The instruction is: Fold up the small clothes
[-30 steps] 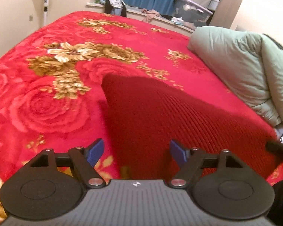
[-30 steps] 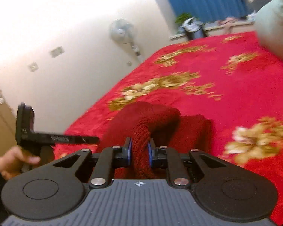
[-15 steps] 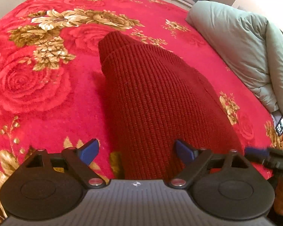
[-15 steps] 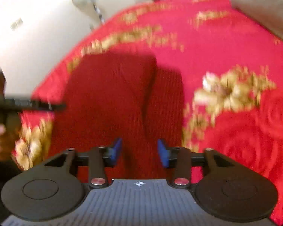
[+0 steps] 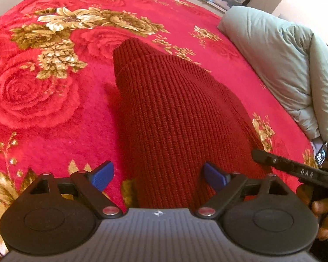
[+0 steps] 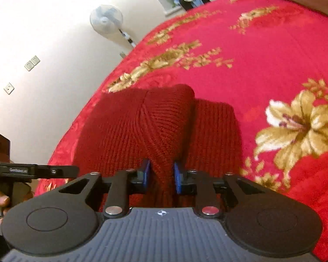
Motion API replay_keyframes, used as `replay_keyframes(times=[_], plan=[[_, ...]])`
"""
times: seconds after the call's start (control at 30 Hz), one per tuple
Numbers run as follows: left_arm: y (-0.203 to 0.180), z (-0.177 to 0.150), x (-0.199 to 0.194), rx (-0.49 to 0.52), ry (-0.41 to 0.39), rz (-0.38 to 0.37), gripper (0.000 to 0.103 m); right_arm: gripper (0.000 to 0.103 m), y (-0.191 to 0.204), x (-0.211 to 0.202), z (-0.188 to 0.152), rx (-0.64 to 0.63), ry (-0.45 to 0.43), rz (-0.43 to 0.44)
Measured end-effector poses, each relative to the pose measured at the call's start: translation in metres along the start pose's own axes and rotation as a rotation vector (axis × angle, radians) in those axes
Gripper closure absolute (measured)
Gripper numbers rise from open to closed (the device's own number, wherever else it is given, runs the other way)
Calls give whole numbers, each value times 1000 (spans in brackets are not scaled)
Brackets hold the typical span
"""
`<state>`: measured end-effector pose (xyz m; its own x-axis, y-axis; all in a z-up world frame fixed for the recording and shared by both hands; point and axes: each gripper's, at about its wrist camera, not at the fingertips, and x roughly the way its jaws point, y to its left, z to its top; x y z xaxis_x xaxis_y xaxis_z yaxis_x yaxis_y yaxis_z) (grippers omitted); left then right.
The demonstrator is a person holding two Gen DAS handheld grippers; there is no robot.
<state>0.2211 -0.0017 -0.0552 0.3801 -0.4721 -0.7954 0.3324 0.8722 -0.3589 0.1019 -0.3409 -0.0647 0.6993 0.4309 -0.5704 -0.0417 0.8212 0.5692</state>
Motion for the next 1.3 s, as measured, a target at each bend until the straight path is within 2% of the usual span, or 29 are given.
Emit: replay_keyframes(times=[0.07, 0.17, 0.23, 0.33, 0.4, 0.43, 0.5, 0.57, 0.6, 0.63, 0.7, 1.0, 1.03, 1.1, 1.2, 1.27, 1.3], plan=[[3, 3, 3, -29, 2, -22, 10, 83, 5, 1, -2, -68, 11, -41], [6, 8, 8, -76, 4, -46, 10, 83, -2, 4, -4, -33, 17, -41], [9, 12, 13, -110, 13, -67, 9, 82, 2, 5, -6, -59, 14, -54], [14, 16, 23, -159, 29, -89, 5, 71, 9, 0, -10, -107, 0, -75], [17, 17, 30, -185, 43, -104, 3, 59, 7, -9, -8, -92, -28, -77], [18, 19, 33, -194, 50, -112, 3, 57, 3, -13, -6, -73, -48, -85], [21, 19, 40, -210, 63, -129, 2, 43, -10, -19, -2, -7, -69, -135], [24, 21, 47, -229, 76, -155, 0, 40, -28, -15, -1, 81, -28, -223], [25, 22, 51, -239, 81, -167, 0, 40, -40, -8, -3, 141, 22, -239], [27, 22, 55, -249, 86, -180, 0, 40, -52, -1, -6, 210, 83, -239], [29, 24, 62, -269, 94, -203, 0, 39, -64, 1, -11, 298, 84, -210], [29, 27, 77, -296, 76, -213, 0, 42, -59, 7, -13, 331, 62, -61], [29, 26, 77, -296, 71, -210, 0, 44, -60, 8, -13, 330, 58, -54], [25, 26, 77, -294, 60, -203, 0, 56, -58, 10, -12, 332, 50, -32], [15, 25, 68, -253, 21, -167, 14, 67, -53, 8, -12, 309, 29, -22], [7, 26, 58, -211, -12, -151, 28, 77, -48, 6, -11, 284, 2, -20], [2, 27, 53, -176, -29, -141, 30, 81, -47, 5, -10, 280, -12, -17]])
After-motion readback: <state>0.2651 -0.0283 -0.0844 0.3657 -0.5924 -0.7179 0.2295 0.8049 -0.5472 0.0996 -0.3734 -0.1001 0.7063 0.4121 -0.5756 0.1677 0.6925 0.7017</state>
